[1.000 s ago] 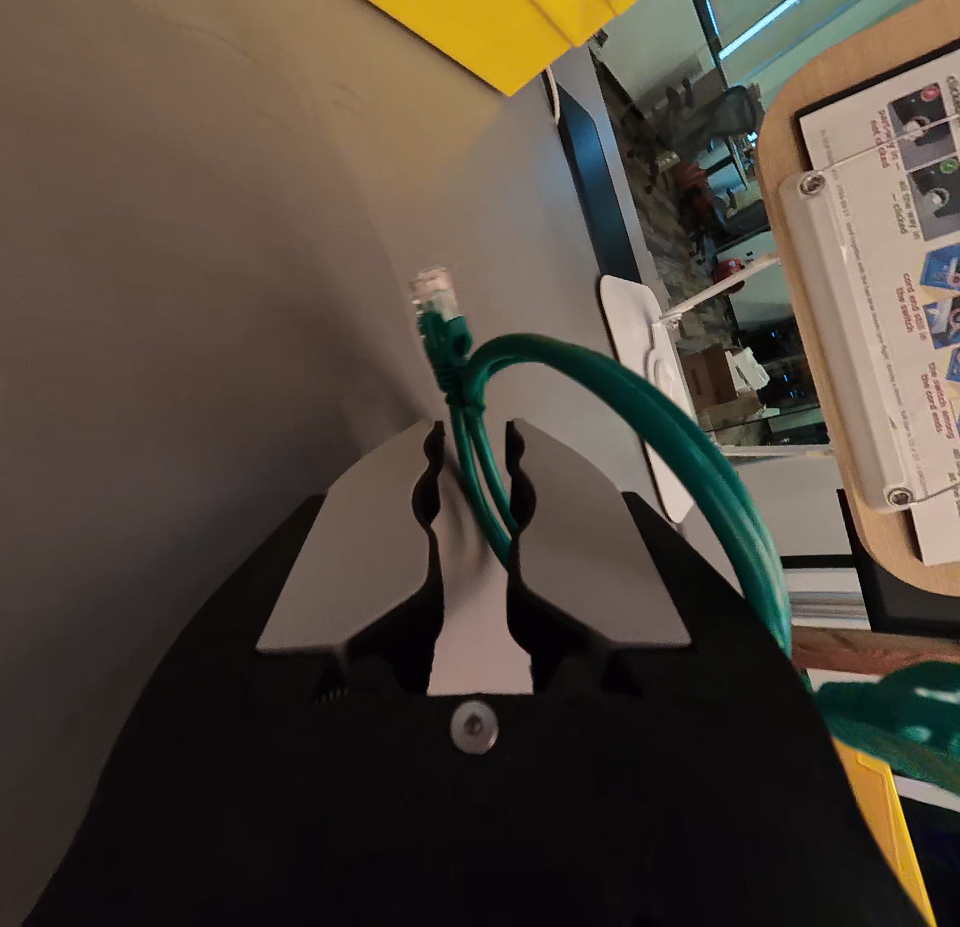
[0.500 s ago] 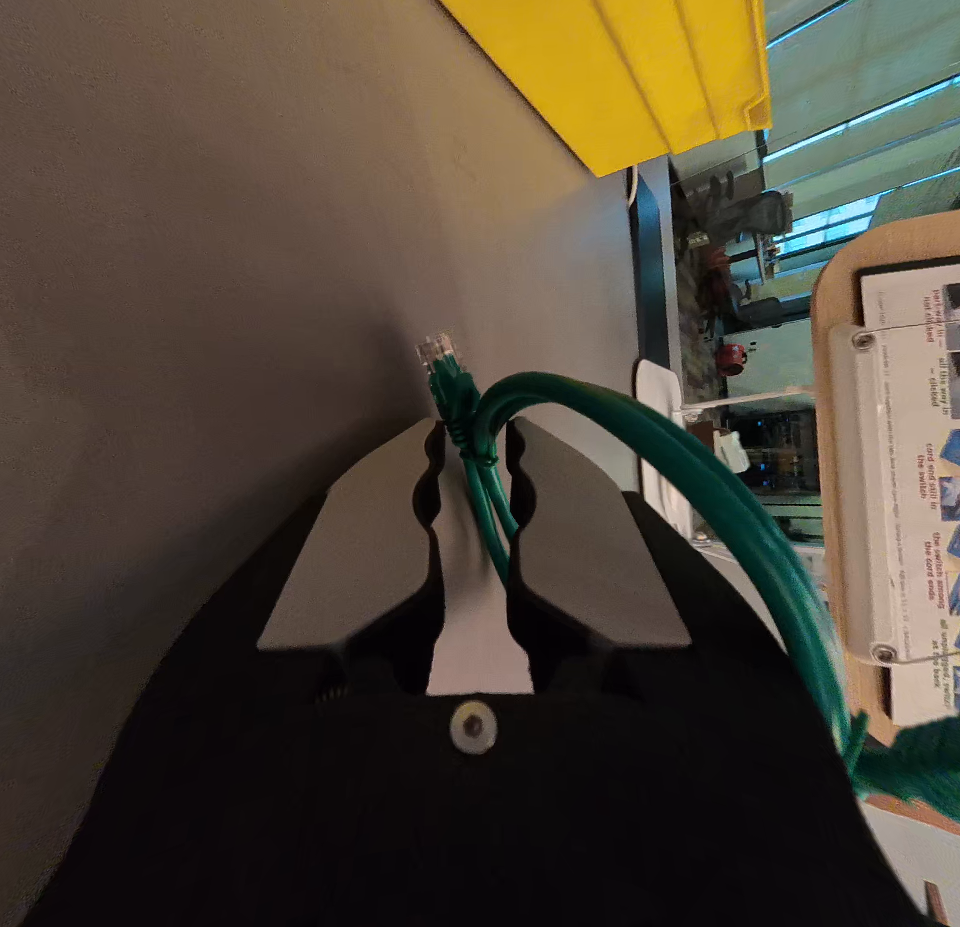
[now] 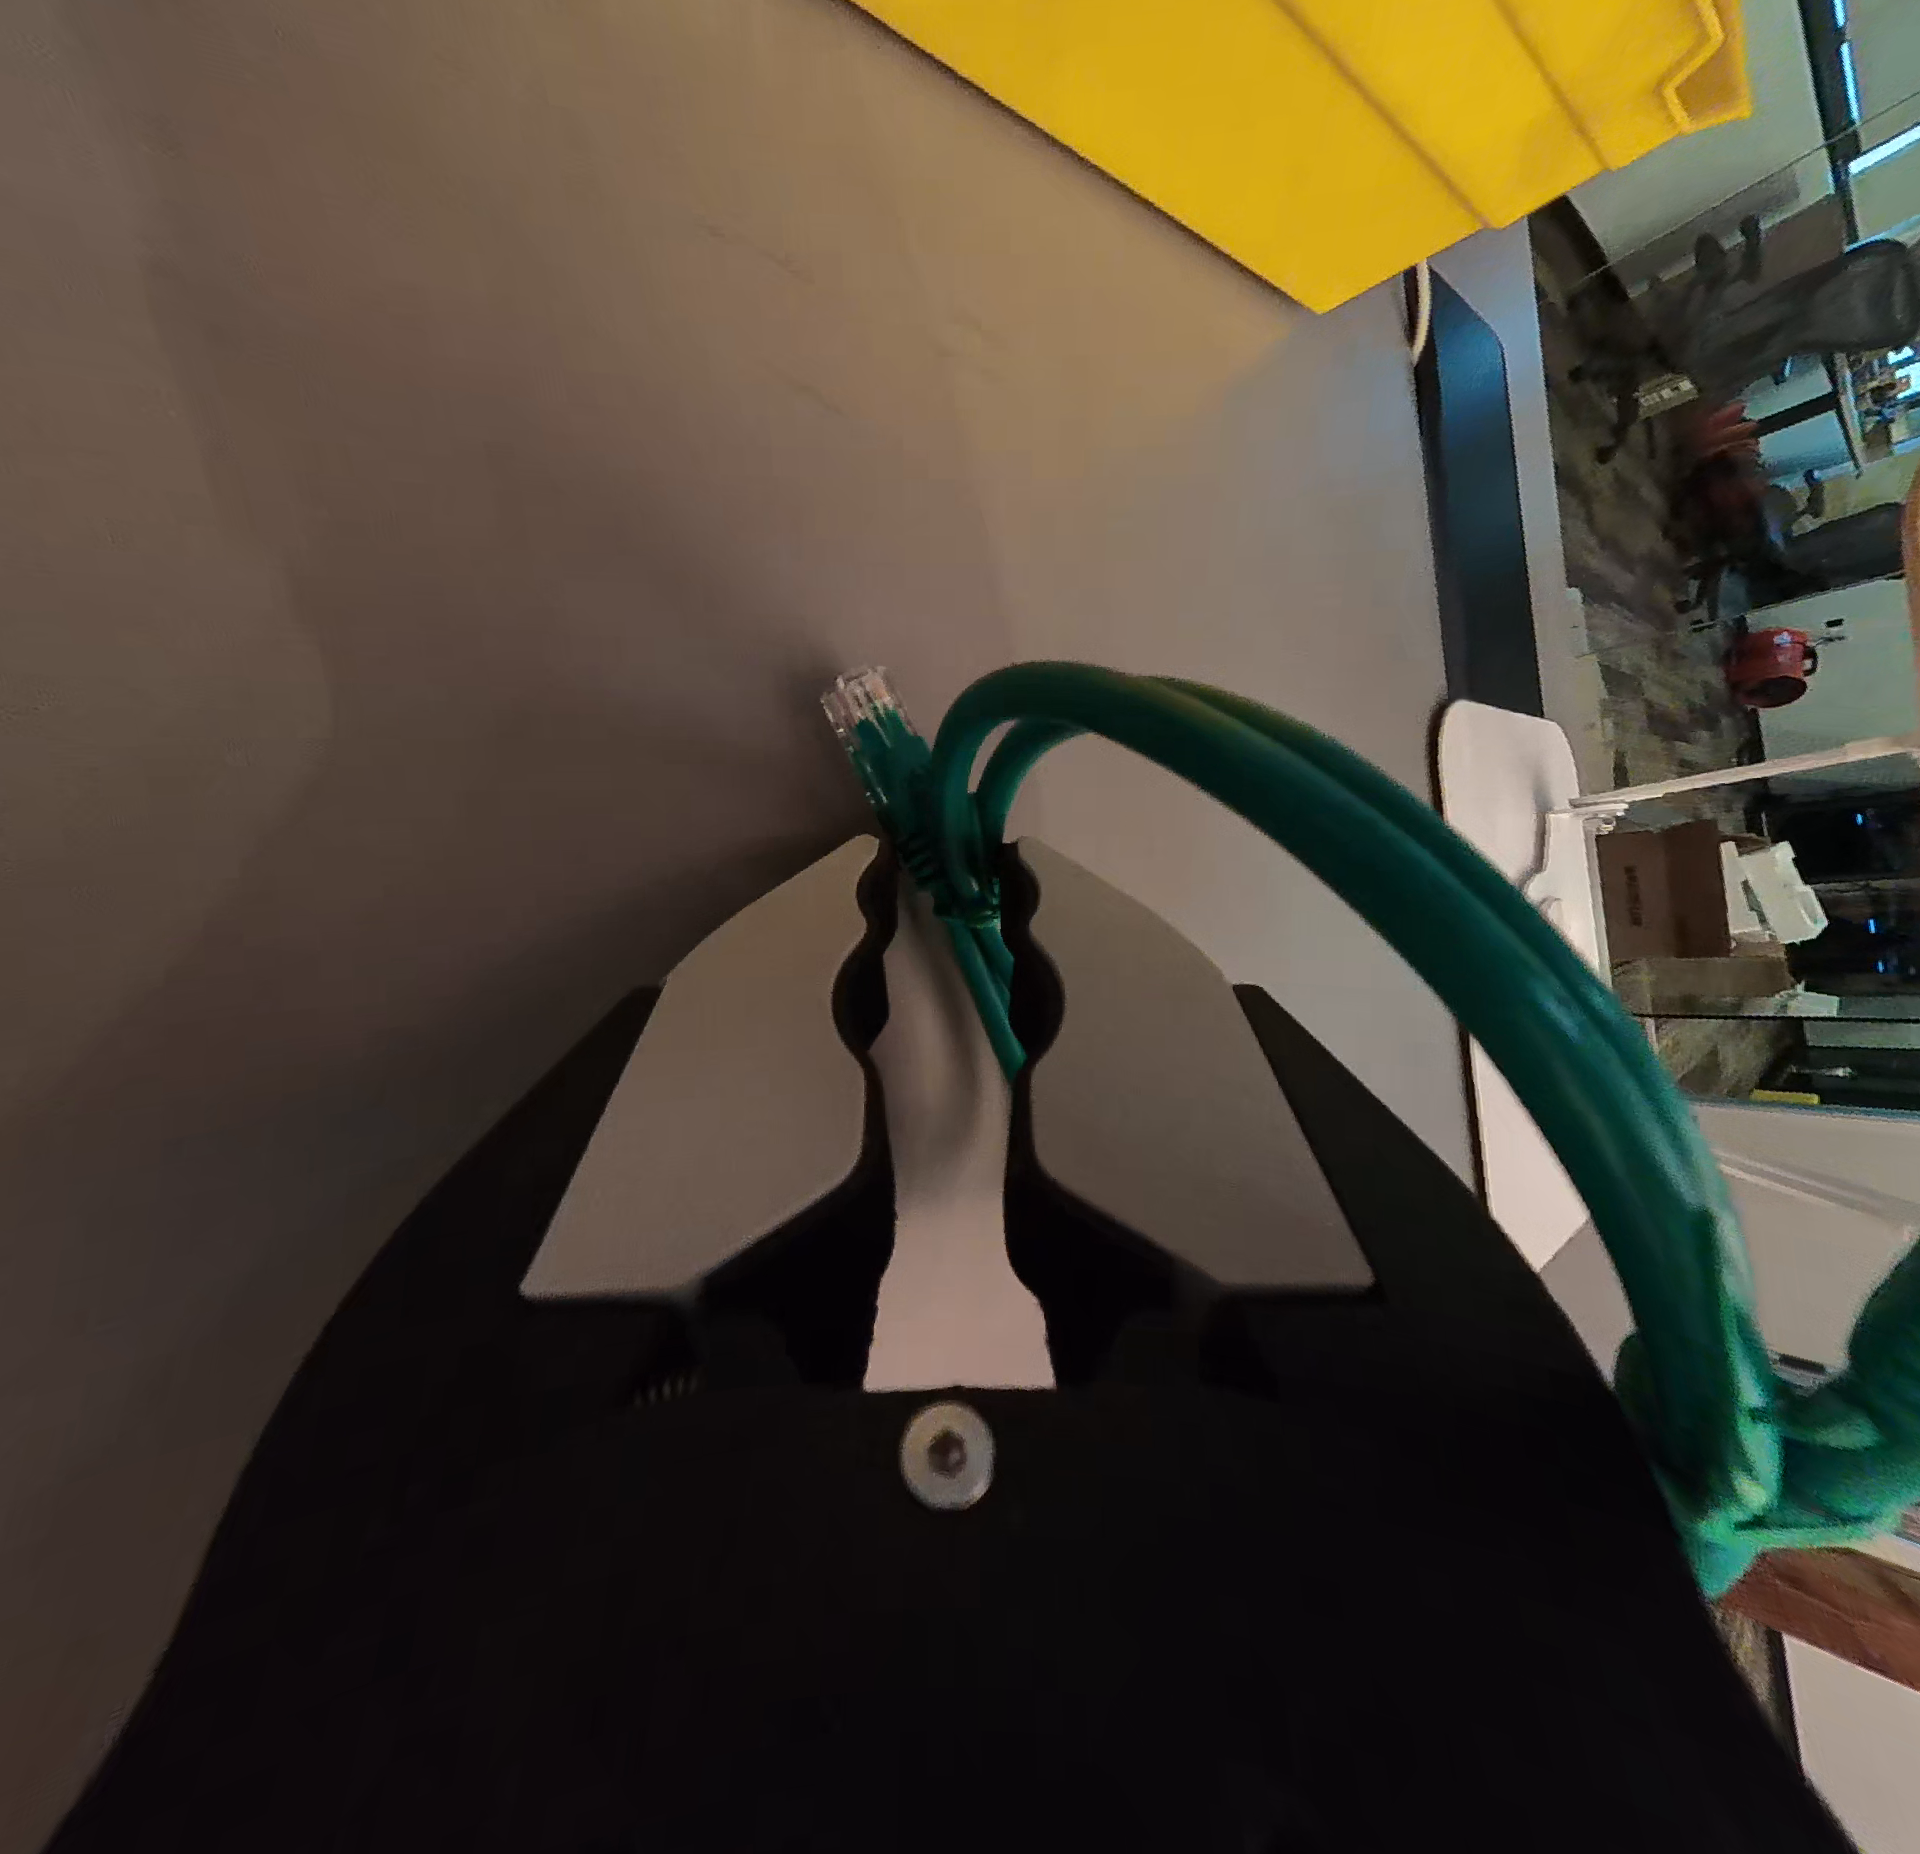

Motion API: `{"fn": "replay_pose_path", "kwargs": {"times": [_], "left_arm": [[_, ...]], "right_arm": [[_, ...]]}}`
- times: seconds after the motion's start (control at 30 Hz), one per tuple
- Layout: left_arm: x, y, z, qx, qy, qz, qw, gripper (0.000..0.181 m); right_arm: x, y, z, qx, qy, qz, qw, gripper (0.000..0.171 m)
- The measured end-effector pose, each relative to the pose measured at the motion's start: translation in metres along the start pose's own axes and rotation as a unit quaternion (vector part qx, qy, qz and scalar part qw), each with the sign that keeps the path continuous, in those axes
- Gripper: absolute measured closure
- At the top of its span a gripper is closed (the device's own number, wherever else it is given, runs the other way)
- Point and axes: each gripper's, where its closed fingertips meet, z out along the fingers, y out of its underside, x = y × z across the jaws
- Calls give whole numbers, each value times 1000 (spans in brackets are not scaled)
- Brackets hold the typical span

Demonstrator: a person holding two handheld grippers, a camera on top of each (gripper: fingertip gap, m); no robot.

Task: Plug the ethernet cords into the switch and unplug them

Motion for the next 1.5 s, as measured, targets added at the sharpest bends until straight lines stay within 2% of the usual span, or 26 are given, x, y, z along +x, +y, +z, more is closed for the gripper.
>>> {"fn": "replay_pose_path", "kwargs": {"times": [0.3,0.53,0.63,0.97,1.13,1.27,1.5], "left_arm": [[-3,0,-2,2,-1,-6,1000,151],[-5,1,-2,2,-2,-9,1000,151],[-5,2,-2,0,-3,-8,1000,151],[0,6,3,-11,-2,2,1000,151],[5,9,8,-21,-3,13,1000,151],[6,10,10,-28,-6,15,999,151],[6,13,13,-35,-17,6,999,151]], "right_arm": [[4,-9,-5,2,62,-42,997,152],[12,5,-6,-39,79,-21,996,152],[15,4,-13,-32,80,1,996,153],[65,6,-75,-28,150,35,988,153],[79,-9,-110,3,136,85,987,153],[93,-25,-140,32,152,87,984,153],[122,-25,-161,-12,168,98,981,153]]}}
